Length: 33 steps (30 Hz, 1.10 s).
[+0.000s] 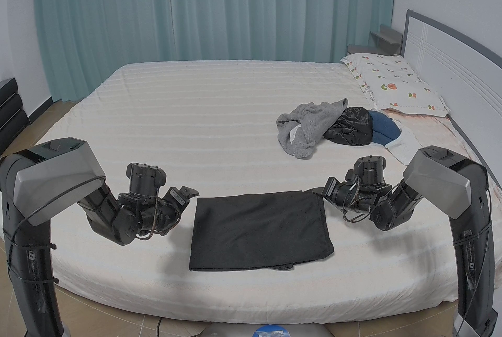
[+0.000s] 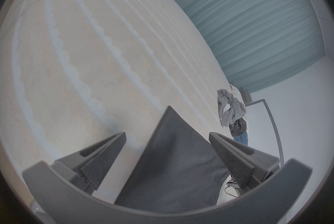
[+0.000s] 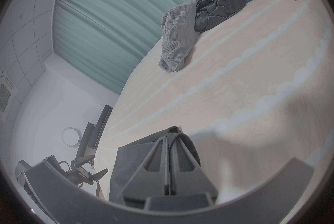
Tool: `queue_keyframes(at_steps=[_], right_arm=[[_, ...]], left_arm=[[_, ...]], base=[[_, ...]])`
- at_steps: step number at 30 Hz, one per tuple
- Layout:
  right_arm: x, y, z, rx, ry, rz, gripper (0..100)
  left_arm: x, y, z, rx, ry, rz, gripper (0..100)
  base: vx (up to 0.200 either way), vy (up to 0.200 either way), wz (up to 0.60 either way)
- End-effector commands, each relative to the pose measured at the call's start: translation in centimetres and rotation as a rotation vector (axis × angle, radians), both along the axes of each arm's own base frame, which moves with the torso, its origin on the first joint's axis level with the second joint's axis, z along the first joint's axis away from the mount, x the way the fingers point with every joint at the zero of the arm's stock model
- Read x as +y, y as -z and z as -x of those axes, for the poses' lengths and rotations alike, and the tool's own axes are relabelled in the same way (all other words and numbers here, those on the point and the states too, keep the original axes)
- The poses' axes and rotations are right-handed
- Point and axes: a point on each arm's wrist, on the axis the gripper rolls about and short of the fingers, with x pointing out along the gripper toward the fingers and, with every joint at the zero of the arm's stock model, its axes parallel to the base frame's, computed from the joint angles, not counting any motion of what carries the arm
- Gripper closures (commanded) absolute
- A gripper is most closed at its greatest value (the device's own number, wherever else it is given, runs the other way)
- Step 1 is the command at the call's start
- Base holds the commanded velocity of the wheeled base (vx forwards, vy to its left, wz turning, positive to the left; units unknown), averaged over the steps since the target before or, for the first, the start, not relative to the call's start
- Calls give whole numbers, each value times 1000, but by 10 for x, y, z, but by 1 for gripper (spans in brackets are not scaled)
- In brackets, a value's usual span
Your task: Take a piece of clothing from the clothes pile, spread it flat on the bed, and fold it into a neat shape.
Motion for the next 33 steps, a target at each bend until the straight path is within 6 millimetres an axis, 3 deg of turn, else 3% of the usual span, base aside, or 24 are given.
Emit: queue_keyframes(at_steps=[1,12,27,28,33], right_arm=[[1,1,0,2,-4,-1,100],[4,3,2,4,-8,-1,100],[4,3,1,0,-6,-2,100],[4,3,1,0,-6,-2,100],[4,3,1,0,-6,-2,100]], left_arm=[[-14,5,-10,-16,17,-7,0],[-41,22,-46,-92,66,-85,0],[-49,39,-63,-99,4,-193,0],[-49,39,-63,-93,4,-196,100],[-50,40,-62,-84,7,-201,100]], base=[[0,0,0],[0,0,0],[0,0,0],[0,0,0],[0,0,0]])
